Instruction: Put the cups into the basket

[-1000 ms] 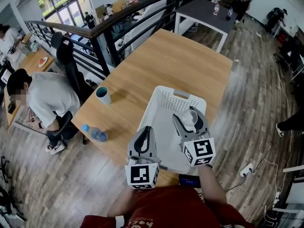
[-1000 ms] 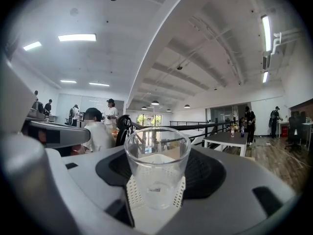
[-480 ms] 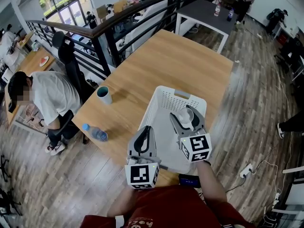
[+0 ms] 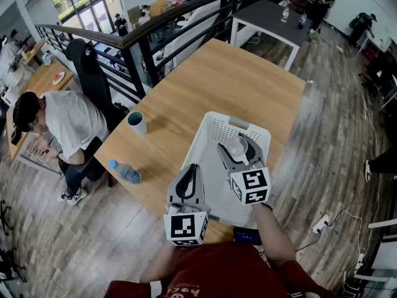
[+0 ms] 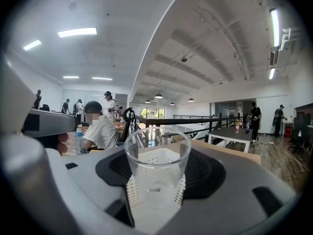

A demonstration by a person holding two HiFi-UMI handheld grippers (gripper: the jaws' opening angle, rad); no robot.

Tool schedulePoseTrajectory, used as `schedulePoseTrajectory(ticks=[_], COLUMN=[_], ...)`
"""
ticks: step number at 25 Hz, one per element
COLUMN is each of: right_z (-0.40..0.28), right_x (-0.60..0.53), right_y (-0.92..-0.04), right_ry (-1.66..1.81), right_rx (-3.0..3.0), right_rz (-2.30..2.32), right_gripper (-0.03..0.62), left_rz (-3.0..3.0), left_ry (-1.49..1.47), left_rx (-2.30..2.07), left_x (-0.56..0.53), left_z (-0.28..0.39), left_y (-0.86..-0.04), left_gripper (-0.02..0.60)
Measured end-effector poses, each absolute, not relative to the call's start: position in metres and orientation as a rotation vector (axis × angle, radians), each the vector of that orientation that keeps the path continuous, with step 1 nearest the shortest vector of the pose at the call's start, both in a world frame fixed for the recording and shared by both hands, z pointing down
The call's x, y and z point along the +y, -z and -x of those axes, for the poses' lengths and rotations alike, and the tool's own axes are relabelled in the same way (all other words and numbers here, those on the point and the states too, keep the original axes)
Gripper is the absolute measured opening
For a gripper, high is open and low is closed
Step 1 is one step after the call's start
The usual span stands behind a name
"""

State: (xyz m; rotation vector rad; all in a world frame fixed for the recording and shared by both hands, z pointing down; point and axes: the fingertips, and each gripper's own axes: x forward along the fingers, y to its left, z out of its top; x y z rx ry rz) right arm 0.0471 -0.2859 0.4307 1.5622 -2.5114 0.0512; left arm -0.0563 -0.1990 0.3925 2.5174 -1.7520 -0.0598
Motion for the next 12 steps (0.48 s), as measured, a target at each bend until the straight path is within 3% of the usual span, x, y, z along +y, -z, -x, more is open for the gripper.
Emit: schedulePoseTrajectory(ticks=[12], right_z=[-0.038], right_x=[-0.305], right_y=[-0.470], right_ry=[-0.147], right_rx=[-2.458], right_rz=[-1.496], right_gripper=[0.282], left_rz=[-2.507], left_ry=[0.071], left_rx=[-1.759], left_x=[-0.200], left_z=[0.058], left_y=[-0.394], left_gripper=[0.021])
